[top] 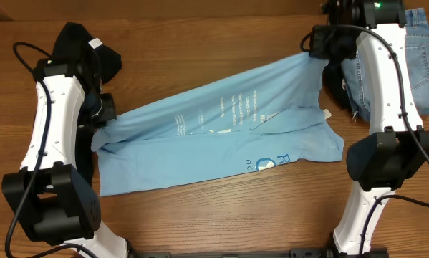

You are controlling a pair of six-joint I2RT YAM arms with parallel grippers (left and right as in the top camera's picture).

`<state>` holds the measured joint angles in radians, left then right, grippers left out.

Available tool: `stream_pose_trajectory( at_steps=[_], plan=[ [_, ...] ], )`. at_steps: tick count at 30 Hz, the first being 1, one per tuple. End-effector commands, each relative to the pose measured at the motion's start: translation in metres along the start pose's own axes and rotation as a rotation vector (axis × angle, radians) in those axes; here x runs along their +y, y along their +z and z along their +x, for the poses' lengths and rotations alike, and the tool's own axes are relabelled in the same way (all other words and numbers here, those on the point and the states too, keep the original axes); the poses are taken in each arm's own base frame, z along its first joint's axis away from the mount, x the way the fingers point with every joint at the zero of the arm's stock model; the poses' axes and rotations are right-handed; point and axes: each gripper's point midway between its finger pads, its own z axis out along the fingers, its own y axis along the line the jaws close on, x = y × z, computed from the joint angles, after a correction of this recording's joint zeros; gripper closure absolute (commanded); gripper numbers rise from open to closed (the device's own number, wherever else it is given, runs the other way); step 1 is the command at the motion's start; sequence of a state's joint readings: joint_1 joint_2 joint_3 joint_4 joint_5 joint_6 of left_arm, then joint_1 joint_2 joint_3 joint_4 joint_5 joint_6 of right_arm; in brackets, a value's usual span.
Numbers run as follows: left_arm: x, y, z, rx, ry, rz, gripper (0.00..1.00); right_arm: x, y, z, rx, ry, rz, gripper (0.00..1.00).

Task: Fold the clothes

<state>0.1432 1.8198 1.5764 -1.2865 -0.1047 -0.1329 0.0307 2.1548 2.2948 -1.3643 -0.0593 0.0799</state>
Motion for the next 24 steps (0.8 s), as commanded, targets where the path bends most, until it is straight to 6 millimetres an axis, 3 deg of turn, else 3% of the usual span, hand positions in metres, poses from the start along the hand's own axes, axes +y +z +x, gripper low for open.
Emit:
stream_pose_trajectory(
  at_steps=[1,7,10,13,19,22,24],
  plan=[
    [0.002,0.003,-0.007,-0.029,-0.027,-0.021,0.96,-0.009,-0.043,-0.027,-0.183,0.026,0.14,0.96],
    [0.0,0.002,-0.03,-0.12,-0.04,-0.008,0.96,-0.017,-0.037,-0.032,-0.2,0.026,0.146,0.96],
    [-0.002,0.0,-0.041,-0.168,-0.045,-0.001,0.96,-0.012,-0.03,-0.026,-0.172,0.012,0.11,0.96],
    [-0.002,-0.001,-0.044,-0.178,-0.043,0.001,0.96,-0.01,-0.041,-0.028,-0.195,0.011,0.101,0.96],
    [-0.002,-0.001,-0.045,-0.181,-0.043,-0.001,0.96,-0.004,-0.091,-0.016,-0.235,0.005,0.074,0.96],
    [-0.002,-0.001,-0.044,-0.18,-0.039,-0.003,0.96,-0.006,-0.097,0.0,-0.189,0.006,0.078,0.96],
    [-0.002,-0.001,-0.044,-0.181,-0.039,-0.003,0.96,-0.005,-0.084,0.01,-0.136,0.005,0.063,0.96]
  ],
)
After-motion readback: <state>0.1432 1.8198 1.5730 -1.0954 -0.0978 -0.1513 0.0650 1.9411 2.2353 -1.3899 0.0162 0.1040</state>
